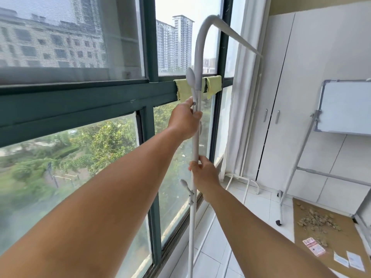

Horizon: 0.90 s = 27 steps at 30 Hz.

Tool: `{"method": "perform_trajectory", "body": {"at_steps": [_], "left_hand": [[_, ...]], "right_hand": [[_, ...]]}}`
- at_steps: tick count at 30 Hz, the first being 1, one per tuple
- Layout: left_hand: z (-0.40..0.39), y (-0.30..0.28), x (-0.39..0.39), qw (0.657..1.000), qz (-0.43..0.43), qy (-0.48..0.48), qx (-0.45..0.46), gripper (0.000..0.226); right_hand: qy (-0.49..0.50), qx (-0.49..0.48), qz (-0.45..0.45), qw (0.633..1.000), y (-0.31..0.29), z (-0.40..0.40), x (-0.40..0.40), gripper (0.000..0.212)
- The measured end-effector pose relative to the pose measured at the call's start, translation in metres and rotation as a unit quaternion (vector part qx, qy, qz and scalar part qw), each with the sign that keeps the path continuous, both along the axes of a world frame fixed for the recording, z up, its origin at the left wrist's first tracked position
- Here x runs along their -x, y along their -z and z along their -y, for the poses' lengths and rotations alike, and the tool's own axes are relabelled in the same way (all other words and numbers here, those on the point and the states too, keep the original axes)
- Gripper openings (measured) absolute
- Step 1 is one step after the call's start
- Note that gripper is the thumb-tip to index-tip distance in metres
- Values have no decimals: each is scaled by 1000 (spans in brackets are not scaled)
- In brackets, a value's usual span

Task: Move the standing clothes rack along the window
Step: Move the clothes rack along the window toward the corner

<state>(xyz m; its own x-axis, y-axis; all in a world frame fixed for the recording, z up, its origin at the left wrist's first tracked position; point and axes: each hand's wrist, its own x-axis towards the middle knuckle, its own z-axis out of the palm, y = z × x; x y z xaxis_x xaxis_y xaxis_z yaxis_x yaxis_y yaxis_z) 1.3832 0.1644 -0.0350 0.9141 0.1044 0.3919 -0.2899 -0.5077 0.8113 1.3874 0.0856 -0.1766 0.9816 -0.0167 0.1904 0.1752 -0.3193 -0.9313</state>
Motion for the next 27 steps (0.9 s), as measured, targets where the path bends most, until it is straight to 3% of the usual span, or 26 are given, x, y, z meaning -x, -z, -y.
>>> {"method": "perform_trajectory", "body": {"at_steps": [14, 27], "left_hand": [[-39, -1, -21, 999, -1, -27, -17, 45], [-18, 11, -11, 999, 33, -19, -38, 37]], "right_hand": [[-28, 13, 15, 999, 3, -32, -25, 24], [-37, 76, 50, 995, 12, -9, -12, 28]]}}
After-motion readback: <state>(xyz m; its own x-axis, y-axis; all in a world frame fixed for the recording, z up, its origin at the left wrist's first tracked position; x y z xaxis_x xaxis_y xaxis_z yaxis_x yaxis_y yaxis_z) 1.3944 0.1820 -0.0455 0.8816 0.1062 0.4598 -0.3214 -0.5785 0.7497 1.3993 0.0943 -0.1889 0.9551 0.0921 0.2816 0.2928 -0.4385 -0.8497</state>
